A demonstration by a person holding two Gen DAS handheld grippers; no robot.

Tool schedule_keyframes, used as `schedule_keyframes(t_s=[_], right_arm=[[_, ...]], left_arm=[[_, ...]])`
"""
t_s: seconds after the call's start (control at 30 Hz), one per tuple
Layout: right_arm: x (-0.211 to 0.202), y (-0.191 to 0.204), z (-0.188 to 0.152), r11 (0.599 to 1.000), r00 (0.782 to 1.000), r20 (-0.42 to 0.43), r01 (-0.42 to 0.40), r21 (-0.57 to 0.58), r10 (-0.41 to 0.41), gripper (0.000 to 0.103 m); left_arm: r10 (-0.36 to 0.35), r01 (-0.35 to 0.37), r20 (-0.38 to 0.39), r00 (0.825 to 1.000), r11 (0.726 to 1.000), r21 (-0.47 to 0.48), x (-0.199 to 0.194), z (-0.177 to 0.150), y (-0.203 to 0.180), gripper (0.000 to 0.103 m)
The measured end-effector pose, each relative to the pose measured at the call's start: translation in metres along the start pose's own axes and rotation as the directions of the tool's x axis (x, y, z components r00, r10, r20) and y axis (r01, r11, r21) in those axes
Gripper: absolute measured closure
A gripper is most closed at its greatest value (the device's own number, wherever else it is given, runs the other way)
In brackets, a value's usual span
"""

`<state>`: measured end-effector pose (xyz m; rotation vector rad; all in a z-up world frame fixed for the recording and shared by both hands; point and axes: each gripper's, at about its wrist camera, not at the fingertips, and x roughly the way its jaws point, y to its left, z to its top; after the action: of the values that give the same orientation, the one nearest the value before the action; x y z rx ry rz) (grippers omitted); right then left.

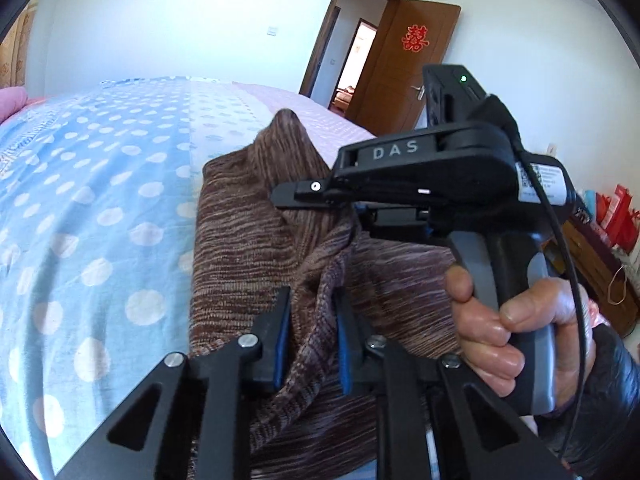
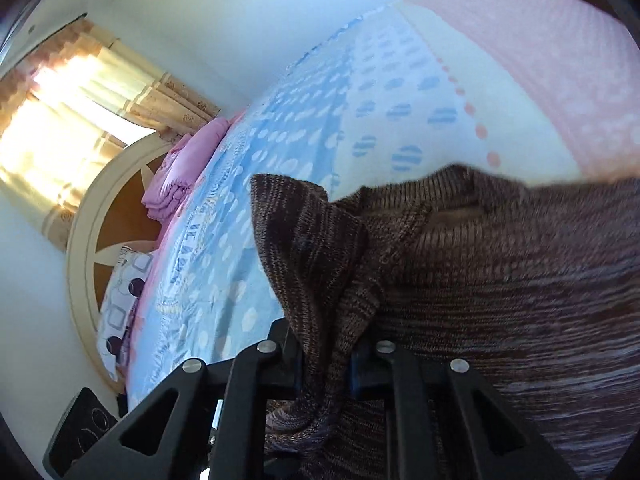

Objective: Fold small clothes

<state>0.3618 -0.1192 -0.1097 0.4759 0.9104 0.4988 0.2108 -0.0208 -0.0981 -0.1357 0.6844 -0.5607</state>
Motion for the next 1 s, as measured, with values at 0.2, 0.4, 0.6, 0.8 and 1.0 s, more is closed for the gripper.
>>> schedule_keyframes(t_s=[0.2,0.4,0.6,0.8,1.0], right_arm=[[-0.043,-0.007,0.012,0.996,0.998,0.033,0.054,-0.072,-0.051,0.087],[-0.079,-0.037,0.018,0.984,0.989,0.046,0.142,-0.107,-0.138,0.087],[-0.102,-0.082,0.014,0.971,0.976,0.054,0.215,-0.103,-0.21,0.087],[-0.105,-0.134,-0.003,0.972,0.972,0.064,0.23,-0.04,-0.228,0.087],[-0.111,-0.166,0.002,0.99,0.995,0.097,0.004,0.143,-0.019,0.068]], left_arm=[[-0.046,0.045,0.007,0.999,0.998,0.032,0.0,0.011,-0.029,0.083],[-0.096,0.098,-0.024,0.995,0.993,0.069,0.031,0.018,-0.068,0.083],[-0.113,0.12,-0.08,0.99,0.989,0.086,0.077,0.017,-0.102,0.083],[-0.097,0.115,-0.136,0.986,0.984,0.137,0.103,0.007,-0.125,0.082],[-0.111,0.133,-0.125,0.986,0.973,0.188,0.097,0.003,-0.133,0.068]])
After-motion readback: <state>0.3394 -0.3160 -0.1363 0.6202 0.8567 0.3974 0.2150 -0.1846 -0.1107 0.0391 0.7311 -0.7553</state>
